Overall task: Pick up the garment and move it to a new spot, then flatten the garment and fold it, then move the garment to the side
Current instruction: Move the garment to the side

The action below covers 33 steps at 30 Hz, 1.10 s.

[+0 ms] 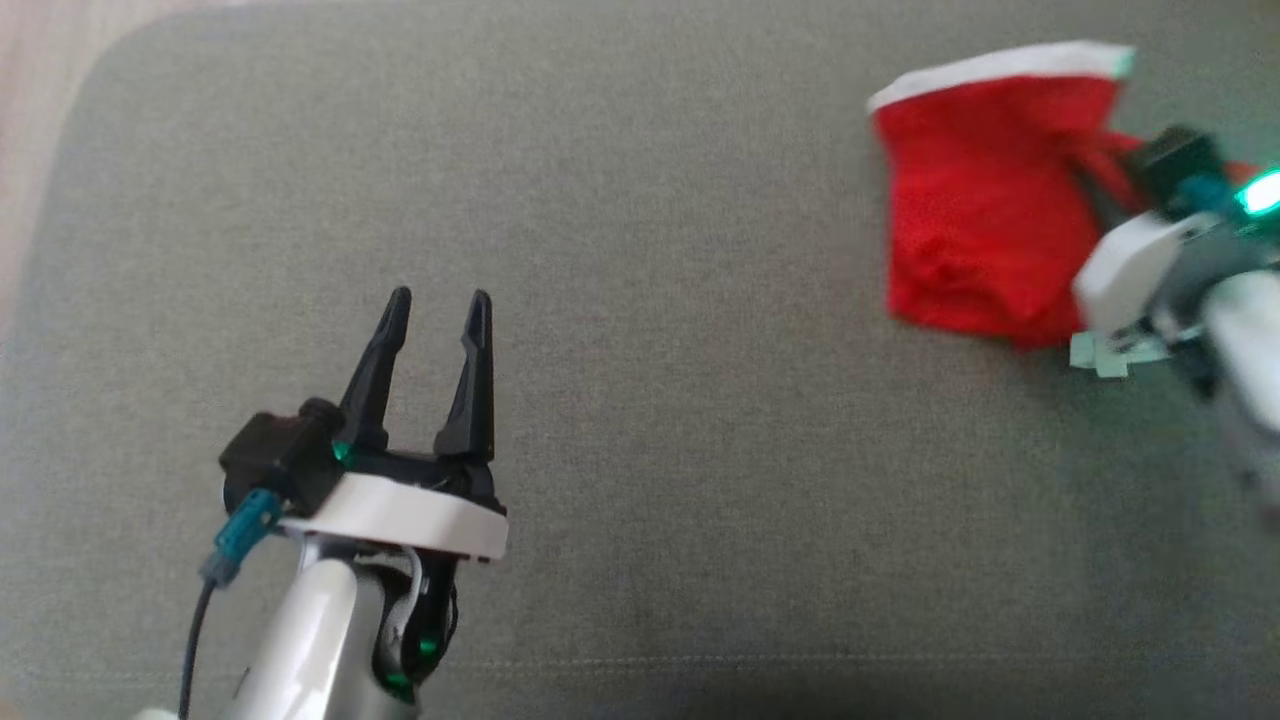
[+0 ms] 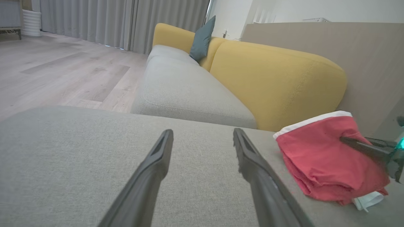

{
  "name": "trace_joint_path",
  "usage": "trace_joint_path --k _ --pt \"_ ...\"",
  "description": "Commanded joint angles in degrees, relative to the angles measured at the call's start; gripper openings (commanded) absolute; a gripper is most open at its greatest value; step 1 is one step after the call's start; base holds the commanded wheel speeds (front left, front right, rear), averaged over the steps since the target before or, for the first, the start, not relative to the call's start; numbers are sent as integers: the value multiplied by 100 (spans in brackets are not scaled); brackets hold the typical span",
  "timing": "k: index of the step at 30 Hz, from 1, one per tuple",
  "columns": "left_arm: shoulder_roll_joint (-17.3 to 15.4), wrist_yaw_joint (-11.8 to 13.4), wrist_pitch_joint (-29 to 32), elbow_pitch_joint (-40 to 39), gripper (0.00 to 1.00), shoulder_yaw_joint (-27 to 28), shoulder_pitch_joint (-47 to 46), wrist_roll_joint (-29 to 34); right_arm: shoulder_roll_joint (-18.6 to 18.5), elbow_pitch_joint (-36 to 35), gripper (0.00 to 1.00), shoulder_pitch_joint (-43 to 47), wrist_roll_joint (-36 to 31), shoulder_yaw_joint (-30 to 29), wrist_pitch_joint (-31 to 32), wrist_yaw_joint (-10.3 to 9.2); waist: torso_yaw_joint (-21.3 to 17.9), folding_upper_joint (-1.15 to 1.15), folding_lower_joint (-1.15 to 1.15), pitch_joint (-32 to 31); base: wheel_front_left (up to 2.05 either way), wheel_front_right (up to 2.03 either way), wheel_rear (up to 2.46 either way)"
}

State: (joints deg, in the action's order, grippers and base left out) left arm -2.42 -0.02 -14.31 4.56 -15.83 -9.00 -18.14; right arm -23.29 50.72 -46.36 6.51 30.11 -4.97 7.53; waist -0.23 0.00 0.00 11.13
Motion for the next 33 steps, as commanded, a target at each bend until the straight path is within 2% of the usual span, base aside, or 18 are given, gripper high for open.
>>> trace_joint_path --k 1,7,10,12,17,21,30,31,32,33 --pt "-45 -23 -69 -220 100 194 -330 68 -373 -272 0 -199 38 165 167 -4 -73 0 0 172 0 0 0" --pt "-45 -97 -69 -226 100 209 -515 46 -1414 -869 0 -316 390 686 893 -4 -29 0 0 455 0 0 0" --pt "-45 -123 -69 -232 100 286 -589 30 -1951 -1261 0 -270 622 745 1401 -4 -16 0 0 579 0 0 0" --pt "-45 -136 -69 -240 100 325 -606 32 -2142 -1435 0 -225 695 682 1625 -4 -22 0 0 629 0 0 0" --pt "-45 -155 -69 -251 100 372 -633 46 -2341 -1800 0 -81 844 451 2005 -4 -47 0 0 698 0 0 0" --pt "-45 -177 -69 -231 100 382 -679 53 -2476 -2233 0 64 716 259 2273 -4 -74 0 0 728 0 0 0" --pt "-45 -187 -69 -224 100 380 -703 52 -2501 -2928 0 543 520 -311 2589 -4 -124 0 0 736 0 0 0" --pt "-45 -191 -69 -219 100 382 -704 53 -2470 -2975 27 591 514 -391 2614 -4 -127 0 0 739 0 0 0" --pt "-45 -195 -69 -215 100 384 -706 54 -2435 -3024 79 638 503 -474 2630 -4 -128 0 0 740 0 0 0" --pt "-45 -198 -69 -209 100 386 -708 55 -2403 -3063 100 682 490 -553 2642 -4 -129 0 0 740 0 0 0"
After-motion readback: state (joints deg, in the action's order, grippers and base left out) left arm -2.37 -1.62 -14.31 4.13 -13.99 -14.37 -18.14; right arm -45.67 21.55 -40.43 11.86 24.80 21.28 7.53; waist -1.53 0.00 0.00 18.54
